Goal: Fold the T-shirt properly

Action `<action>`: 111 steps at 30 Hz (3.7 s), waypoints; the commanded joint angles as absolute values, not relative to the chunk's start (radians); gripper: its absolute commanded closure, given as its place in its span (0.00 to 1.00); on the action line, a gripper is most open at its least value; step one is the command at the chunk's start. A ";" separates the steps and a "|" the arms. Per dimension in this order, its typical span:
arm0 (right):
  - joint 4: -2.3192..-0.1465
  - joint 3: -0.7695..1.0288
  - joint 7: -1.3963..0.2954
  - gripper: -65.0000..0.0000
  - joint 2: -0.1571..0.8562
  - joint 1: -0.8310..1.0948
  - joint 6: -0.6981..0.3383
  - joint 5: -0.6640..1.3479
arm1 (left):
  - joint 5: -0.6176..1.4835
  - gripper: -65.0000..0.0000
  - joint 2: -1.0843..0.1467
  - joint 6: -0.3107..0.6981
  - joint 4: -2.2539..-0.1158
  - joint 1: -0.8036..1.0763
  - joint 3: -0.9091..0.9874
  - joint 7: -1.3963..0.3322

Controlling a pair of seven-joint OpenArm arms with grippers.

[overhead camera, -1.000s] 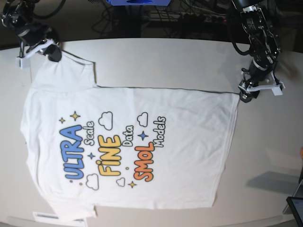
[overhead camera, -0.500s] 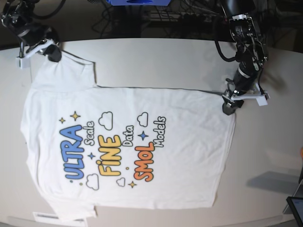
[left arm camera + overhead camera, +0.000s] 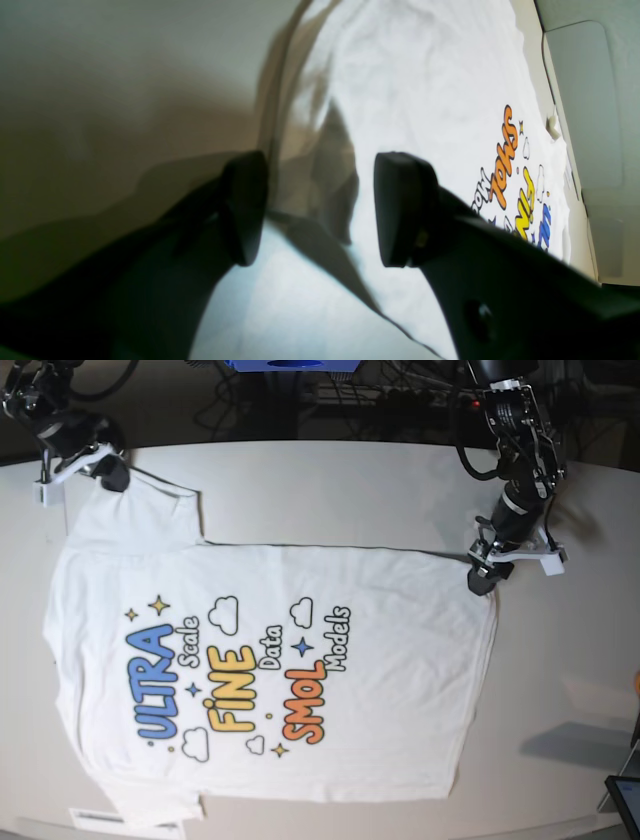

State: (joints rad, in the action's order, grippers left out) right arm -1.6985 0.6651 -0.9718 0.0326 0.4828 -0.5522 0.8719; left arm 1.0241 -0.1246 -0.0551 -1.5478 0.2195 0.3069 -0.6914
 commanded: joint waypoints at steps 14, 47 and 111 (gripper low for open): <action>-1.715 0.668 -0.963 0.99 0.042 0.481 -0.561 0.889 | 1.058 0.47 -0.120 -0.131 -1.578 0.389 0.403 -0.776; -1.715 0.668 -0.964 0.99 0.042 0.475 -0.559 0.889 | 1.053 0.48 -0.097 -0.156 -1.400 0.188 0.294 -0.776; -1.986 0.789 -1.050 0.99 0.085 0.641 -0.435 0.891 | 0.878 1.00 -0.137 -0.159 -1.983 0.593 0.377 -0.924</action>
